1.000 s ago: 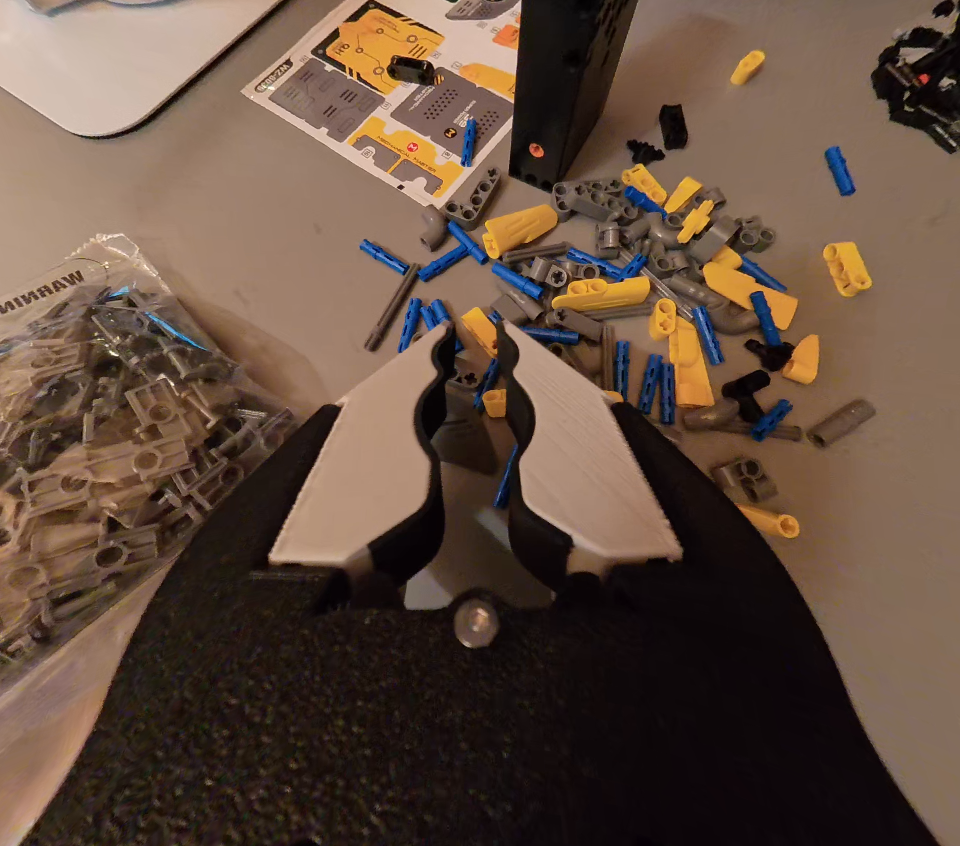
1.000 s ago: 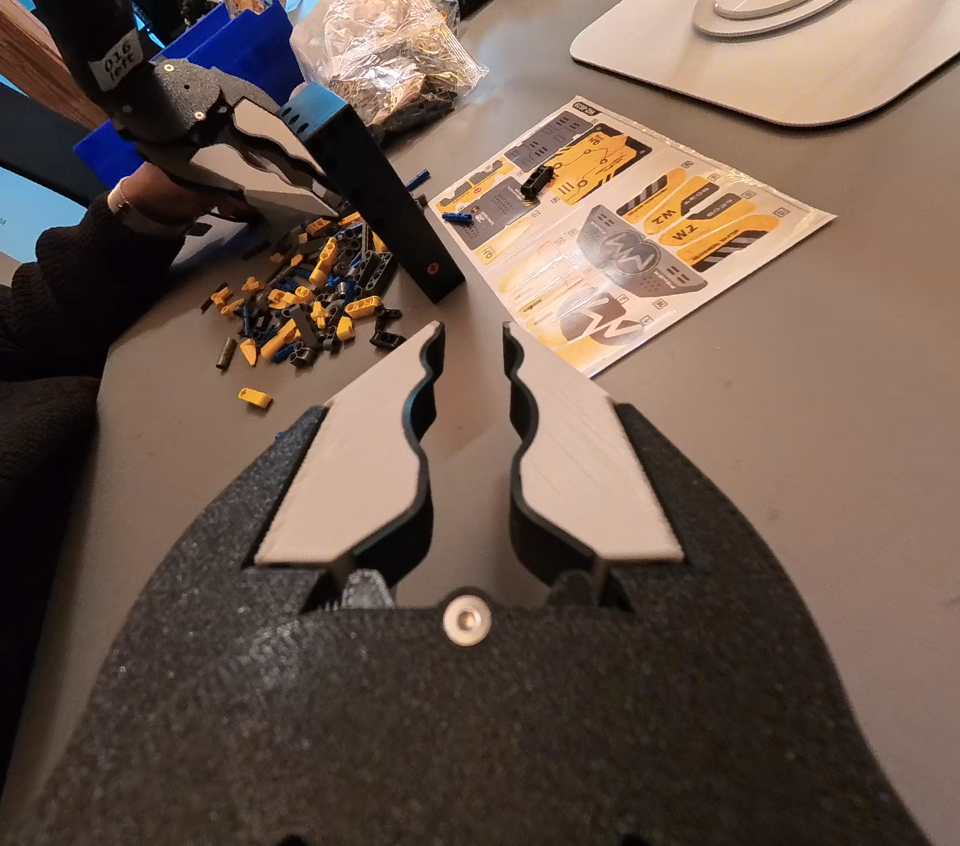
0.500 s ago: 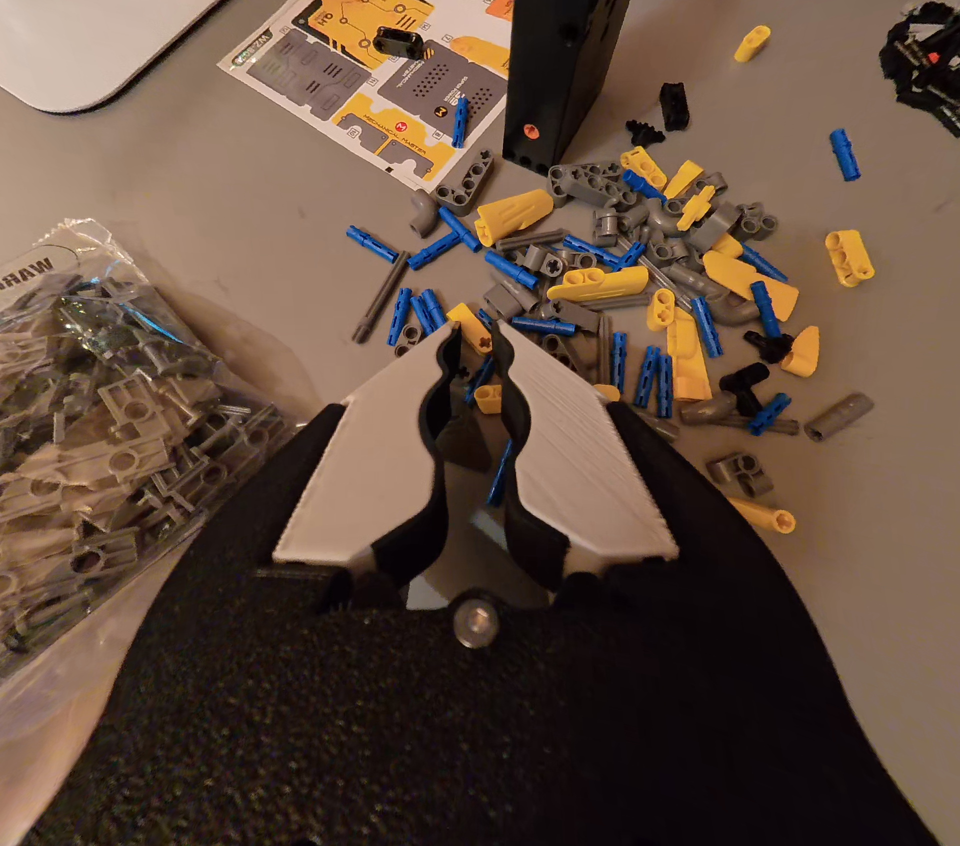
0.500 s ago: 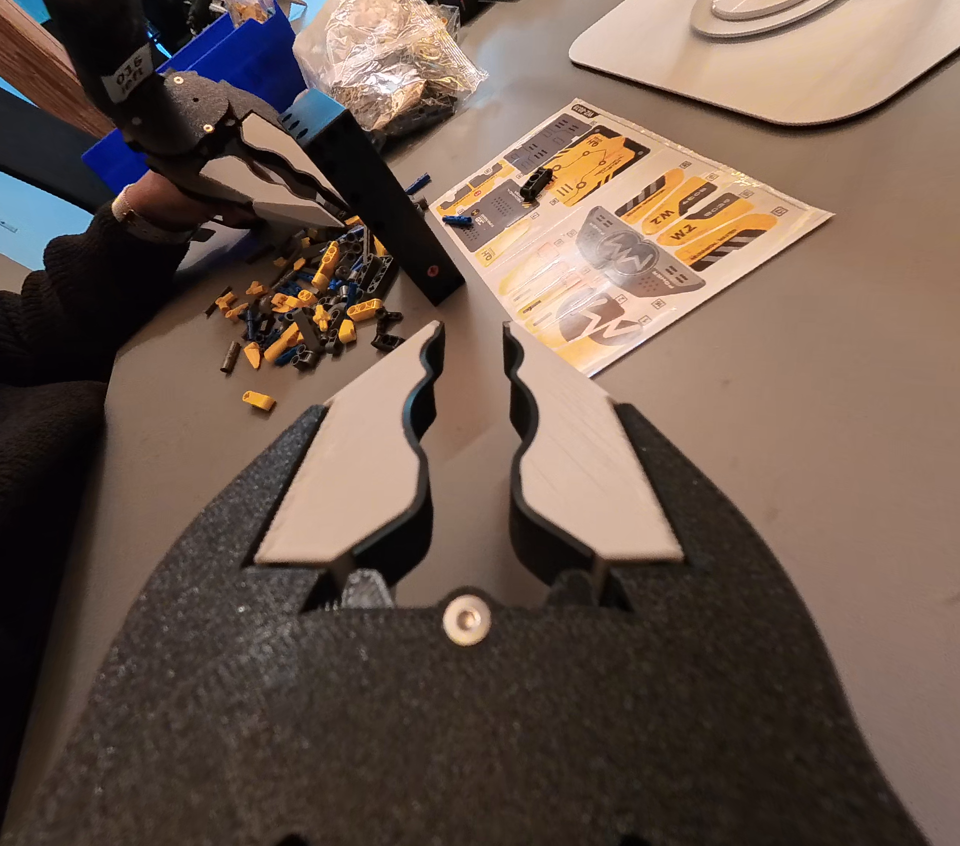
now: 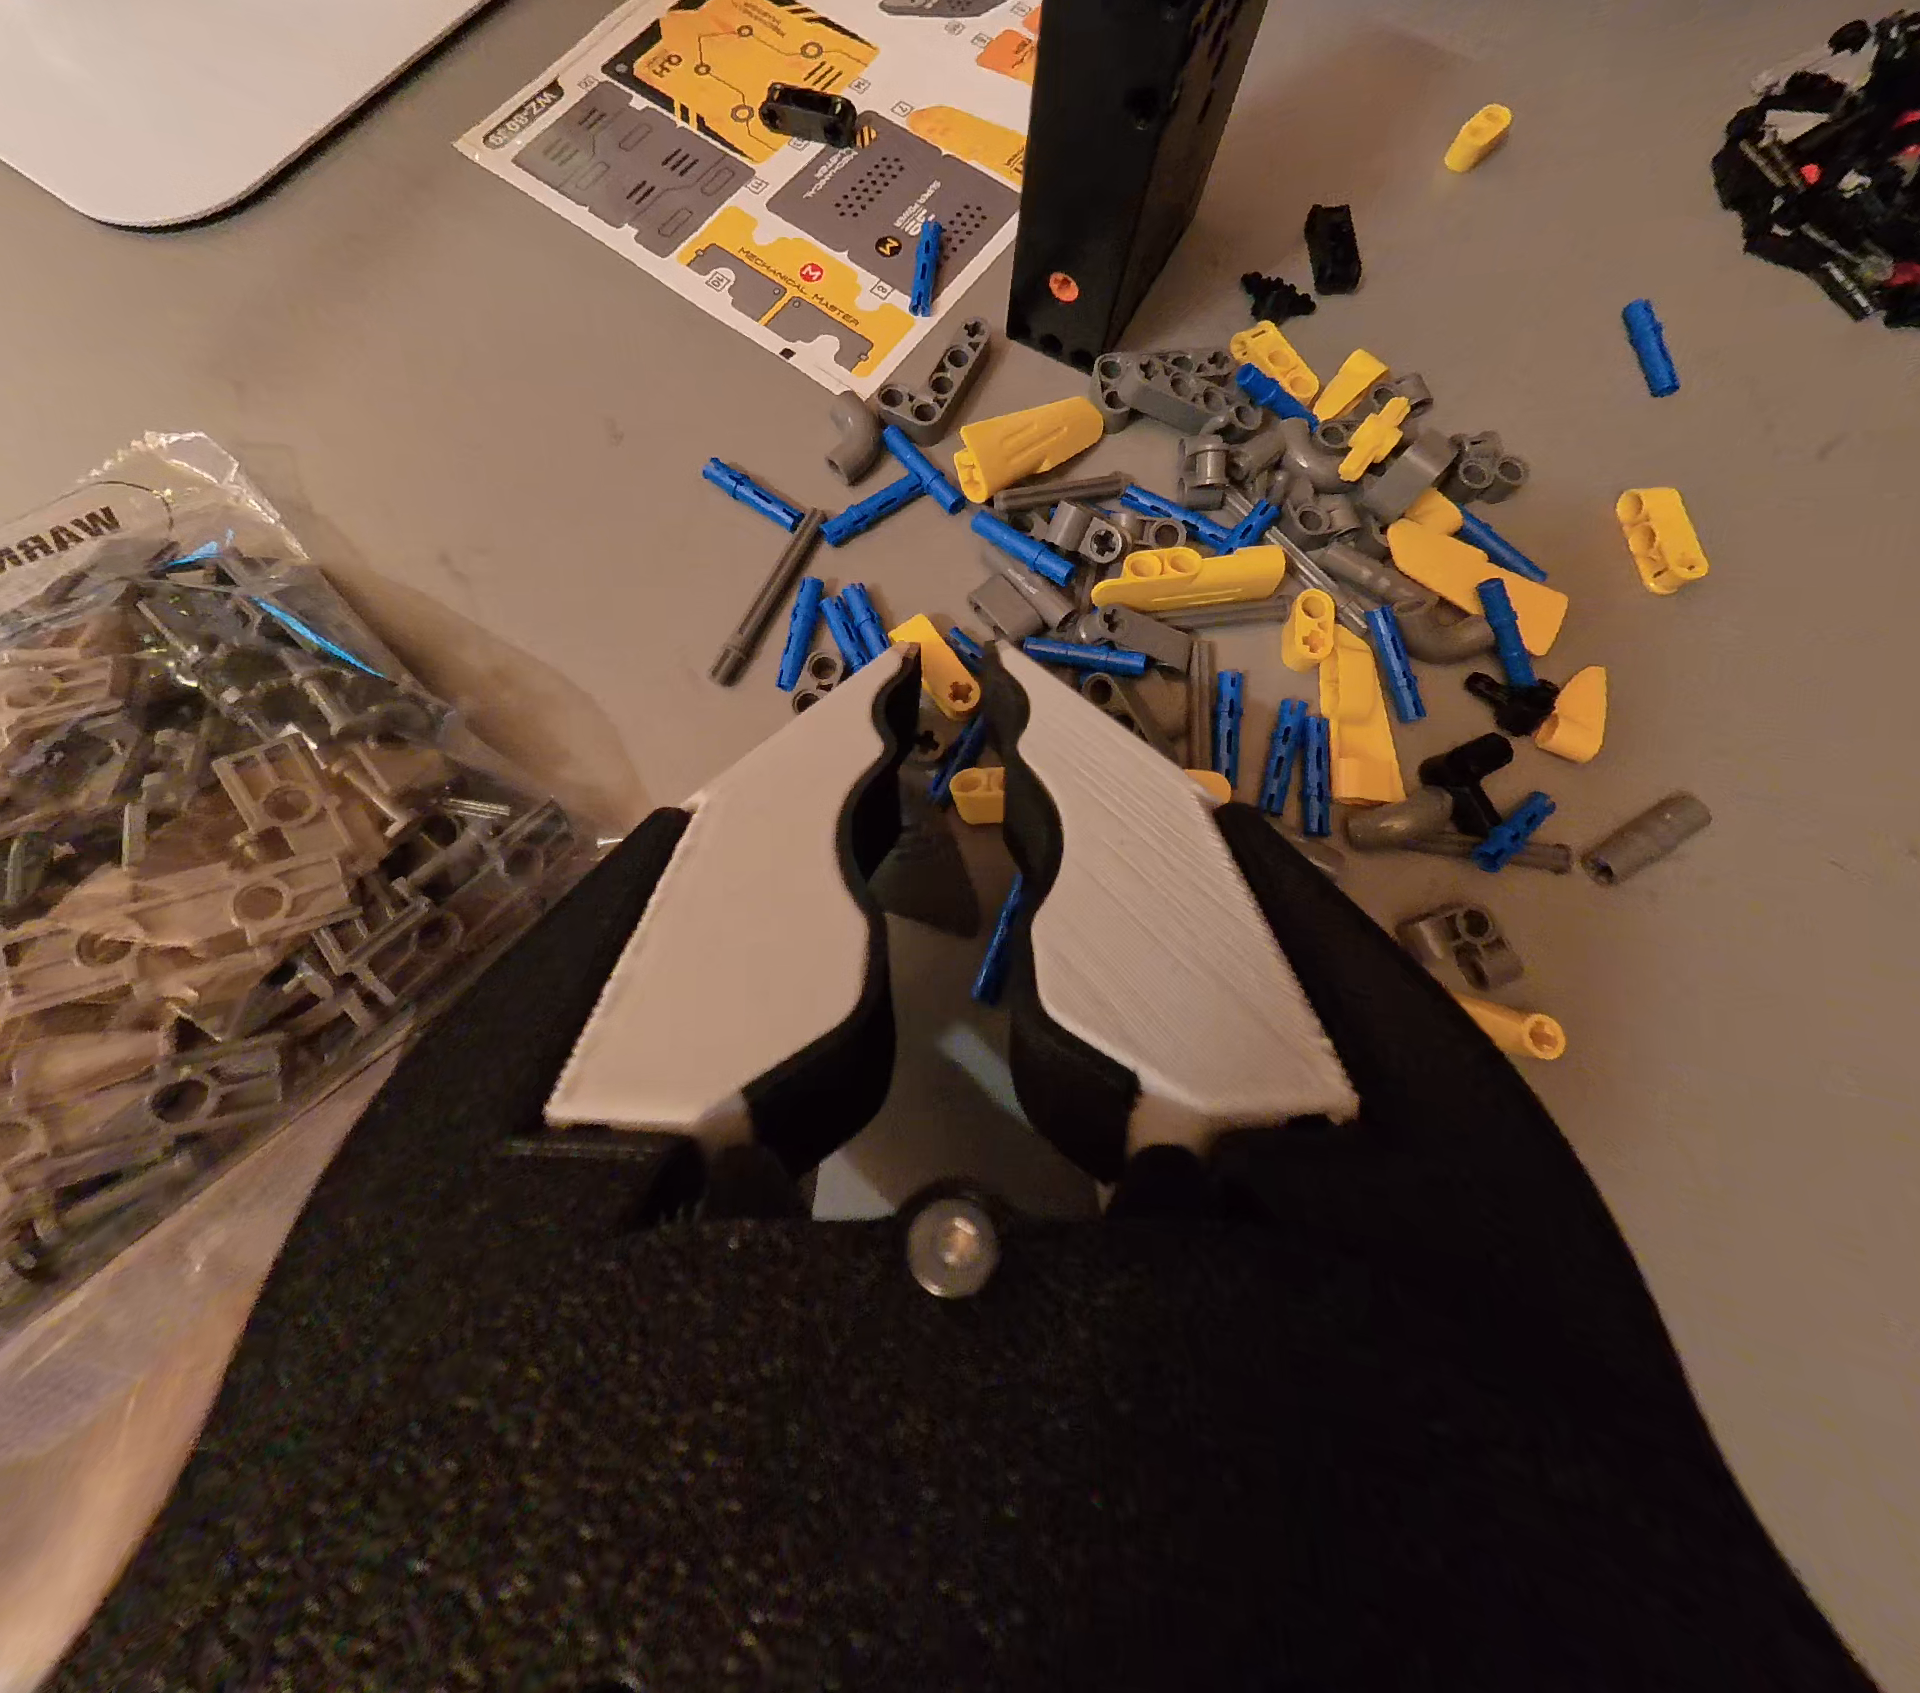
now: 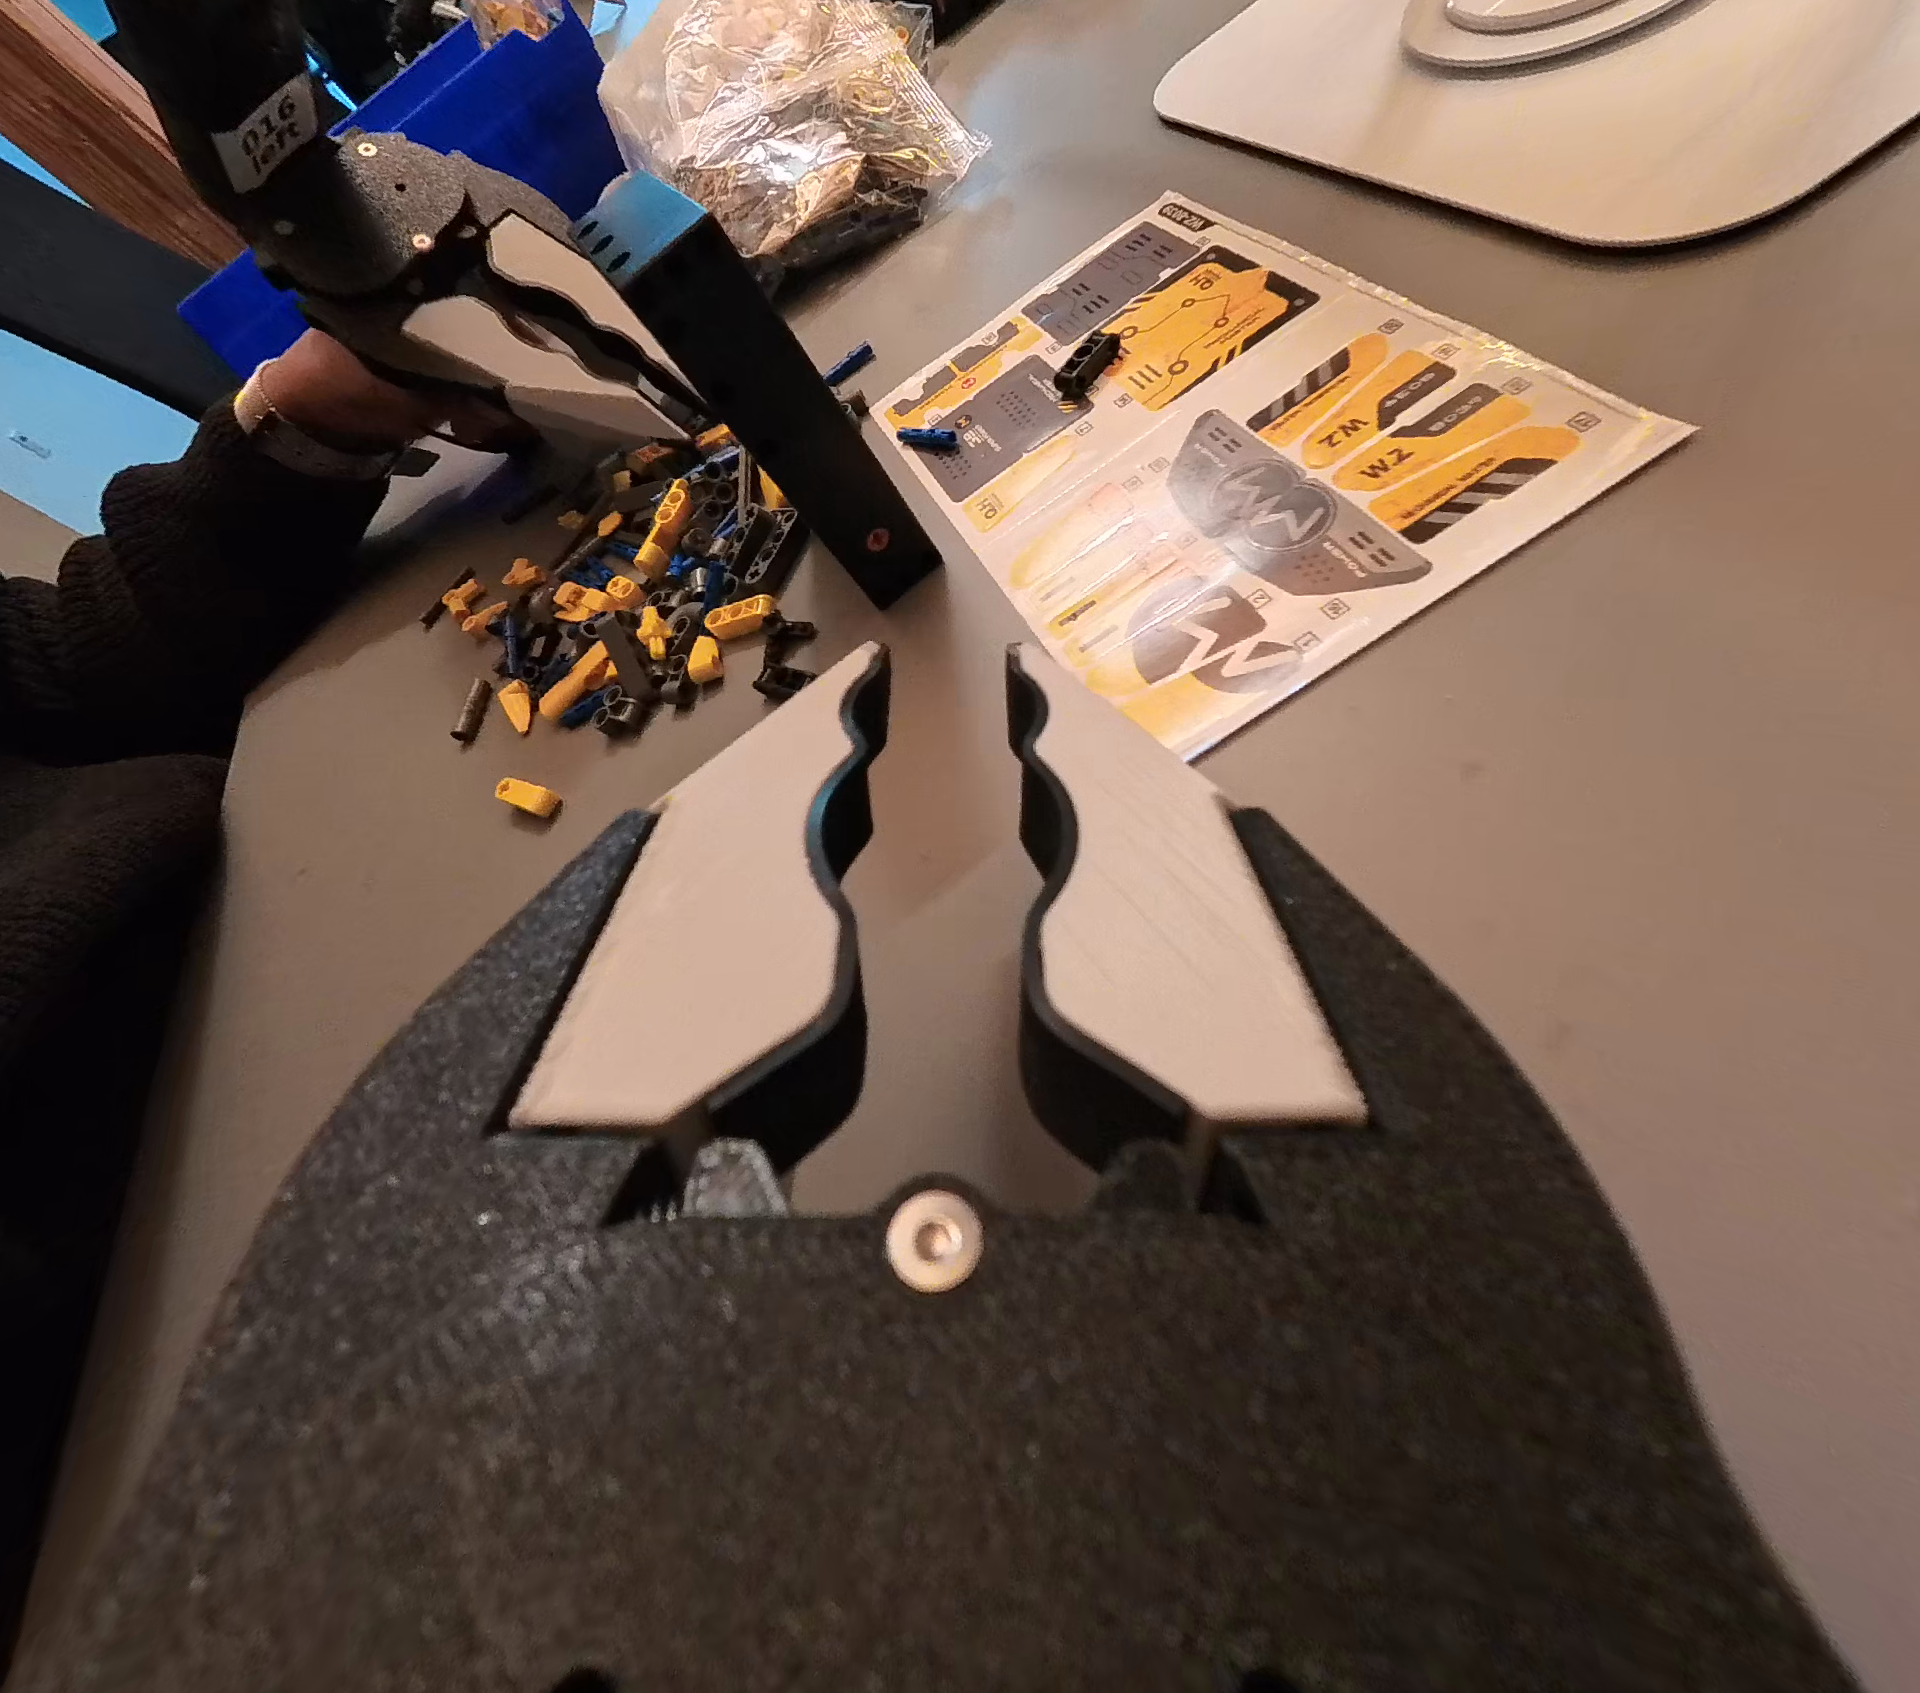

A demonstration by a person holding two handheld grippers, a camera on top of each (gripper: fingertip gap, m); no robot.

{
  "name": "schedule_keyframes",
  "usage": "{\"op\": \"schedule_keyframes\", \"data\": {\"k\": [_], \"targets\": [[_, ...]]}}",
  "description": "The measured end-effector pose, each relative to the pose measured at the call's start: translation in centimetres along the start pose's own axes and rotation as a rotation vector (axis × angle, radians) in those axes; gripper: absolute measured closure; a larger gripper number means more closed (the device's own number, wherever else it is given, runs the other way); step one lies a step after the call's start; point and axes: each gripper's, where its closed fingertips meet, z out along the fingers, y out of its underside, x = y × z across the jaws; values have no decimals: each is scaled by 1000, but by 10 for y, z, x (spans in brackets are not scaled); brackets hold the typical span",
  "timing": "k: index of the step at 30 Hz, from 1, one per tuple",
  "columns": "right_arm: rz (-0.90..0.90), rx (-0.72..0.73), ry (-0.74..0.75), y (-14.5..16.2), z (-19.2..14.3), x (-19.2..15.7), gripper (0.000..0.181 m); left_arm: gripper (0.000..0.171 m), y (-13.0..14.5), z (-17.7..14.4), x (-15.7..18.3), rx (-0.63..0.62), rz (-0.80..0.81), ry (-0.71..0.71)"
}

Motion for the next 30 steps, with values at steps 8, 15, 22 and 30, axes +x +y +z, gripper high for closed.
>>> {"op": "schedule_keyframes", "data": {"k": [8, 15, 22, 30], "targets": [[5, 6, -5, -1, -1, 0, 160, 161, 6, 1, -2, -36, -26, -1], [6, 6, -5, -1, -1, 0, 160, 161, 7, 1, -2, -38, -38, 2], [5, 6, -4, -1, -1, 0, 160, 165, 6, 1, 0, -33, -22, 10], [10, 8, -7, -1, -1, 0, 160, 165, -30, -17, 9, 170, 43, 38]]}}
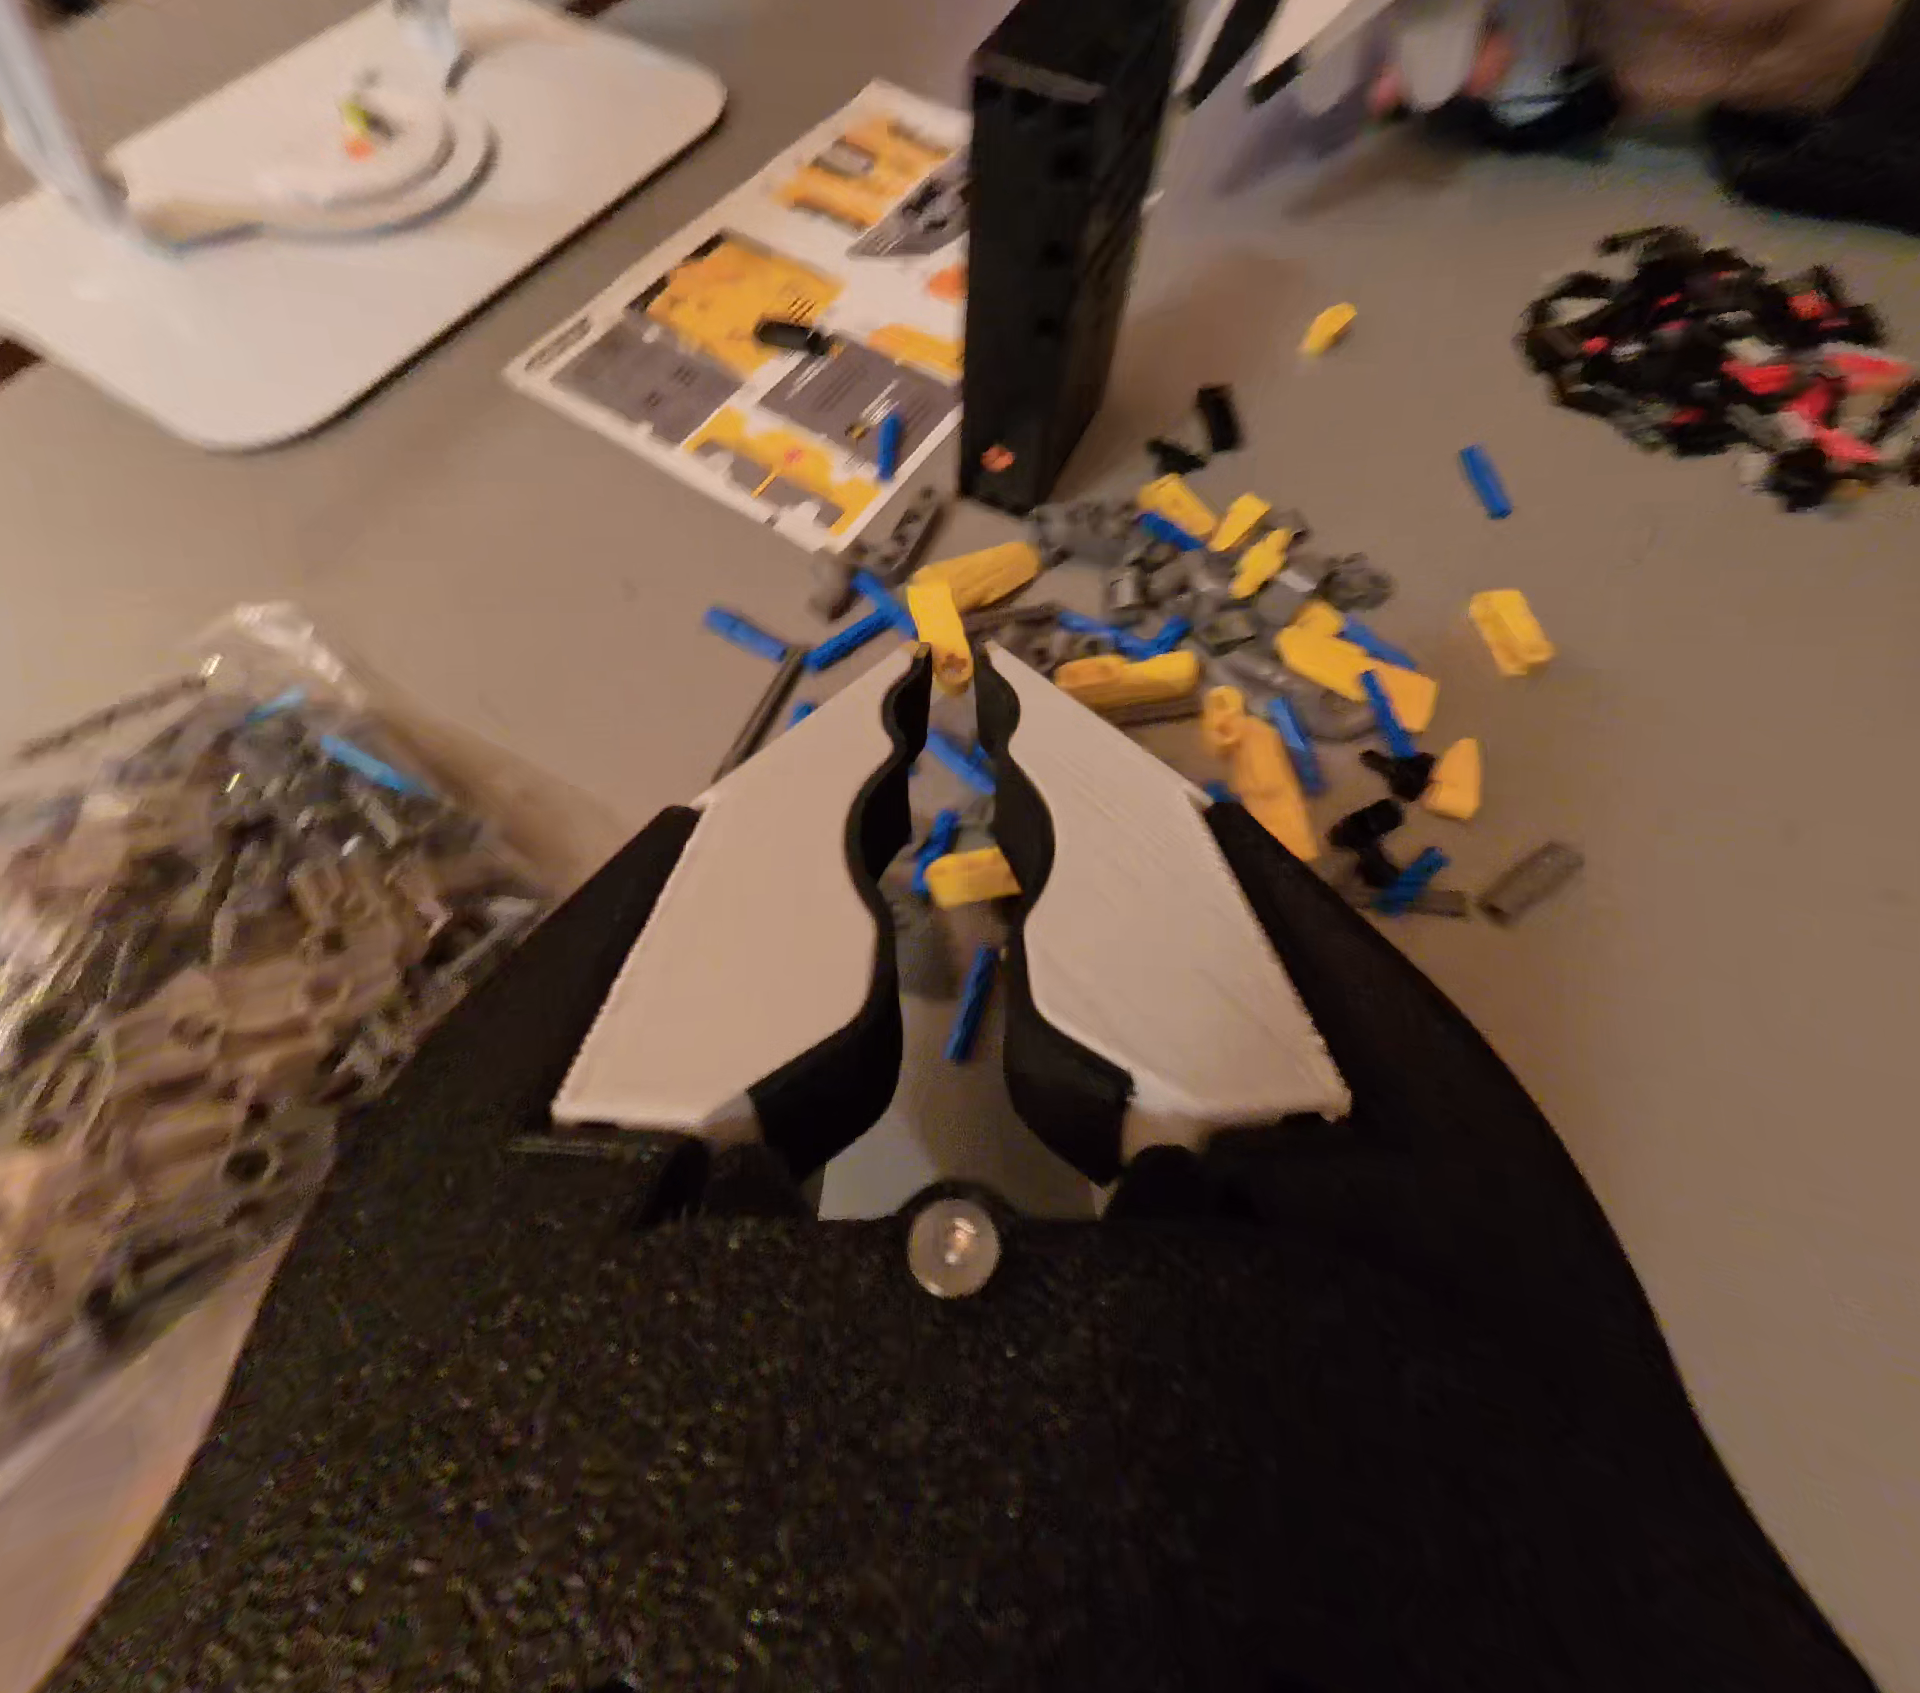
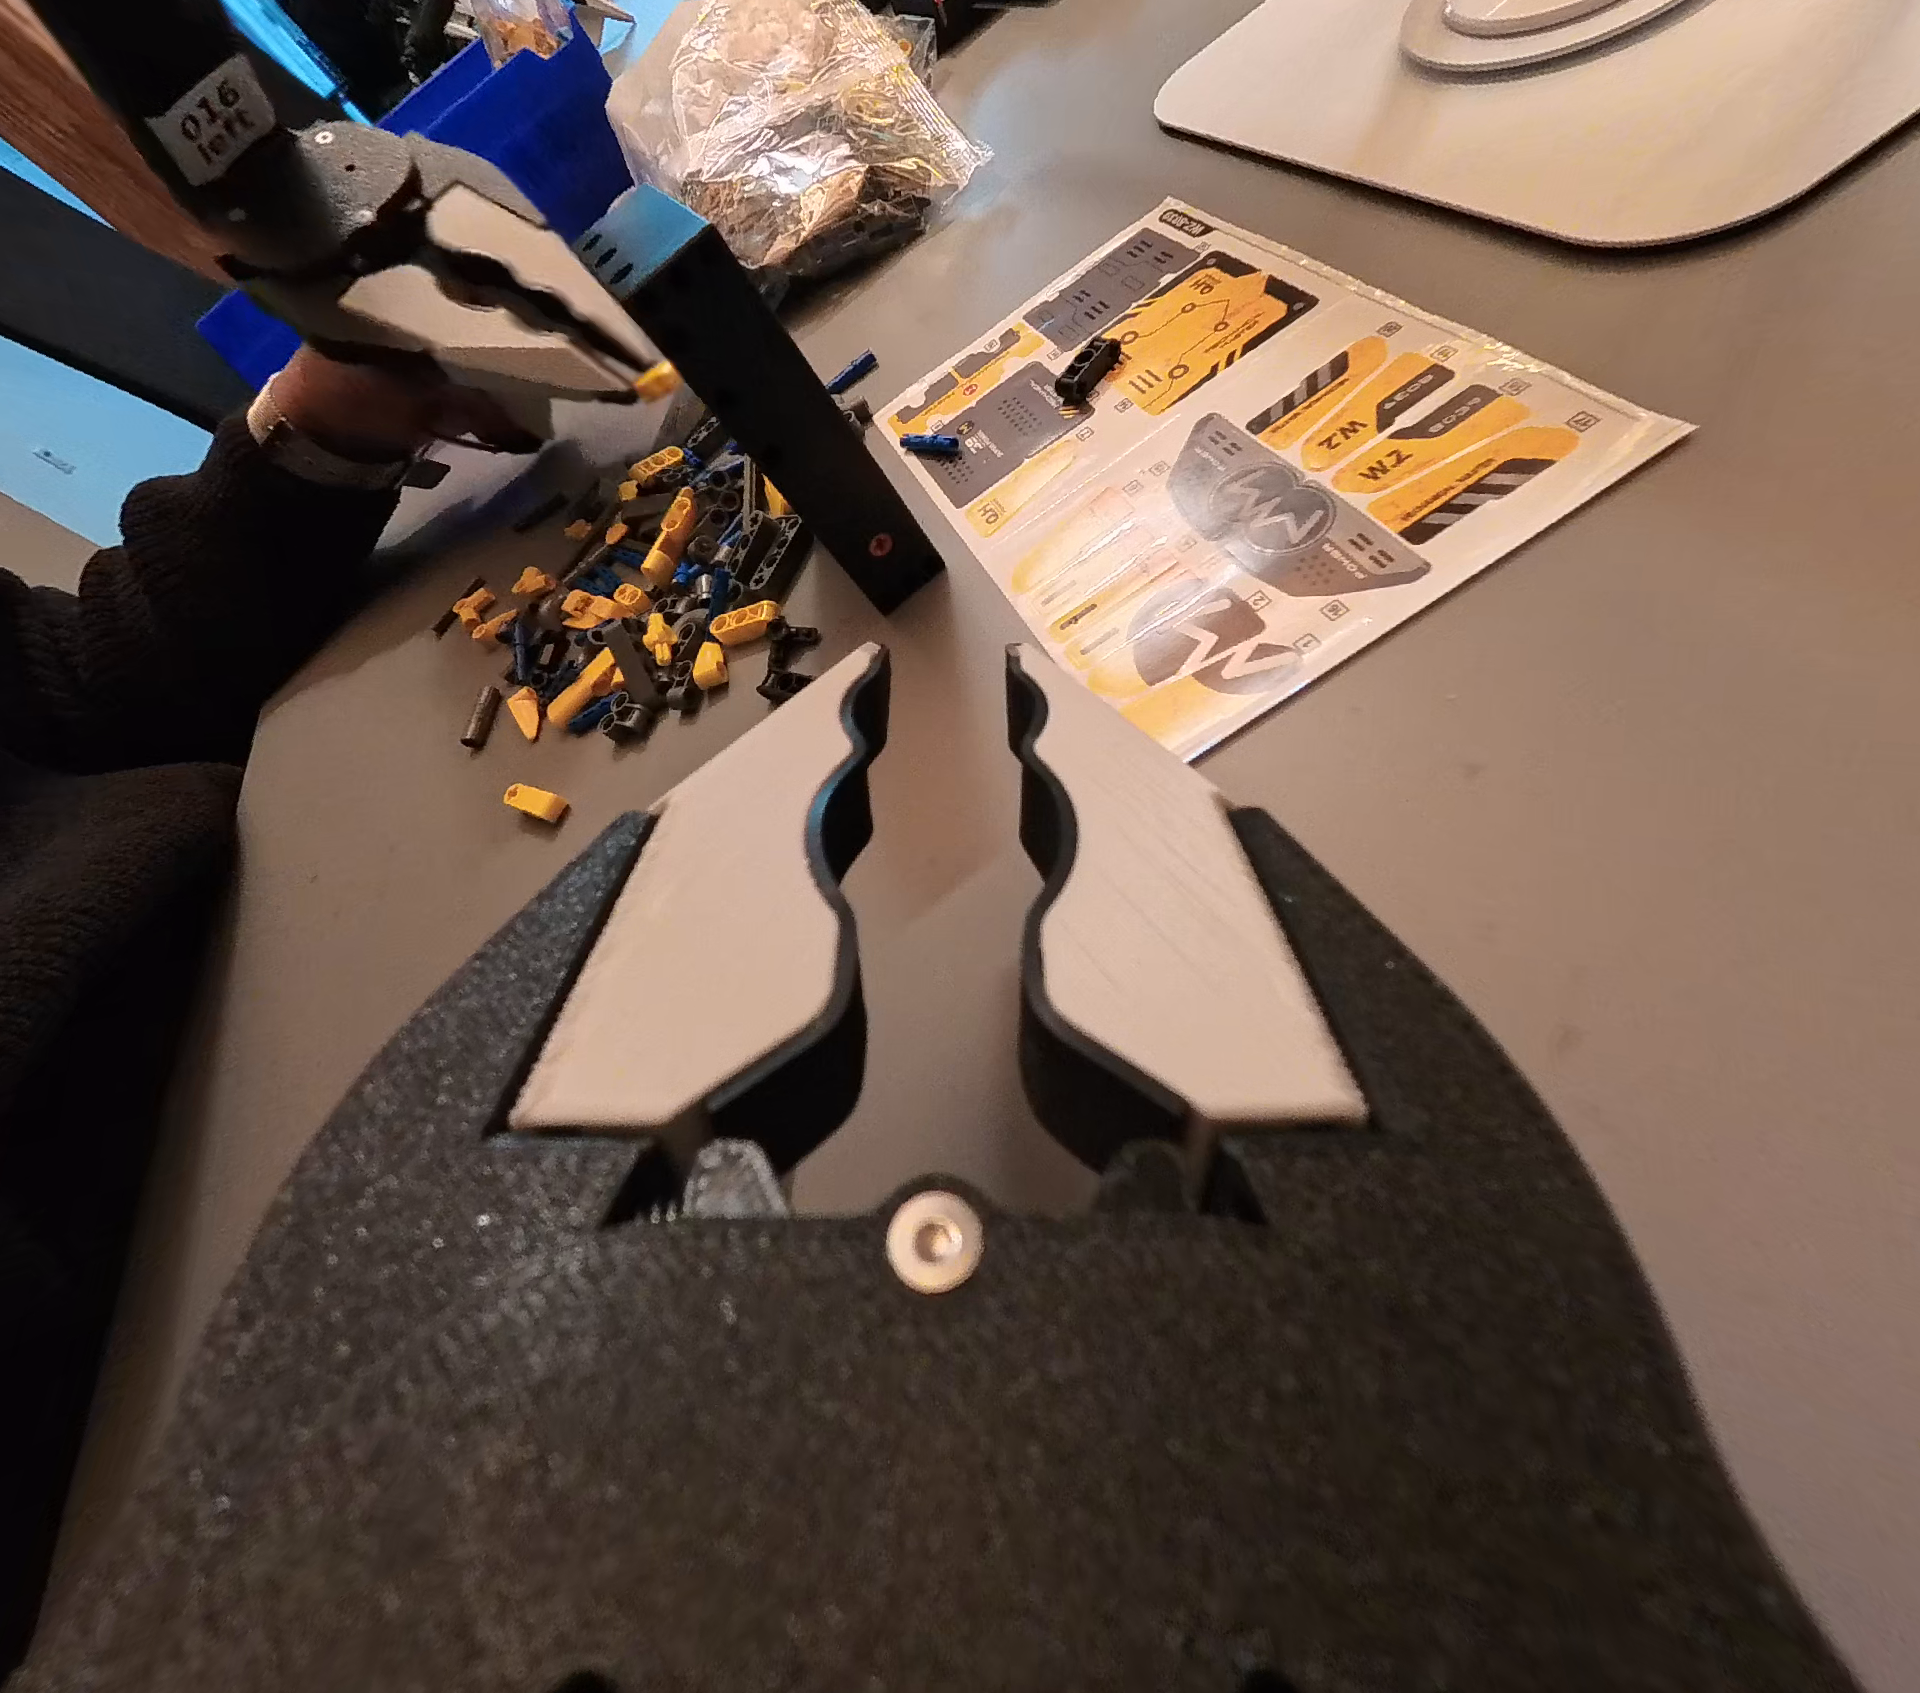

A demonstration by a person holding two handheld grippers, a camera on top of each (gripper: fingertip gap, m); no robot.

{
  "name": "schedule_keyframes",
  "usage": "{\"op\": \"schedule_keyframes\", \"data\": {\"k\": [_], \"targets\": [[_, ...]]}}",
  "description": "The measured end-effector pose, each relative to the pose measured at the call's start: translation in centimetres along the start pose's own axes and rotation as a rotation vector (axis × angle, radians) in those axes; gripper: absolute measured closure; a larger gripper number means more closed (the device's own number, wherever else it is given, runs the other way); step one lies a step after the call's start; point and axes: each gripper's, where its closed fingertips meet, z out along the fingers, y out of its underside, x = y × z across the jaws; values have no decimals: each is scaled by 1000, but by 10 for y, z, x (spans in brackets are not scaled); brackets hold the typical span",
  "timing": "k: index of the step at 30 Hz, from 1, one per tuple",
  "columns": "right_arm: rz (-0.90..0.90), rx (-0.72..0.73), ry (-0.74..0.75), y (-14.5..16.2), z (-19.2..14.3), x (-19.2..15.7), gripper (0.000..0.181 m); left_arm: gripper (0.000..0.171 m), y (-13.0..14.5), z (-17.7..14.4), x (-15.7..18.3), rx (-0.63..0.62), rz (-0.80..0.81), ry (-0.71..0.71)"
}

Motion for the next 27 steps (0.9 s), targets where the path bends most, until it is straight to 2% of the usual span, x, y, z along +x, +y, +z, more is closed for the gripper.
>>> {"op": "schedule_keyframes", "data": {"k": [3, 9, 15, 18, 23, 27], "targets": [[3, 2, -1, 0, 0, 0, 160, 165, -15, 0, 29, 73, 96, 88], [26, 37, -1, -4, -4, 3, 160, 165, -25, 10, 97, 67, 130, 281], [30, 29, -7, -3, -3, 2, 160, 165, -5, 18, 156, -20, 199, 445], [20, 16, -1, -2, -2, 2, 160, 165, -2, 19, 172, -36, 248, 481], [25, 16, -6, -2, -2, 2, 160, 165, -1, 23, 169, -58, 232, 466], [31, 21, -13, -2, -2, 2, 160, 165, 7, 22, 119, -84, 231, 255]]}}
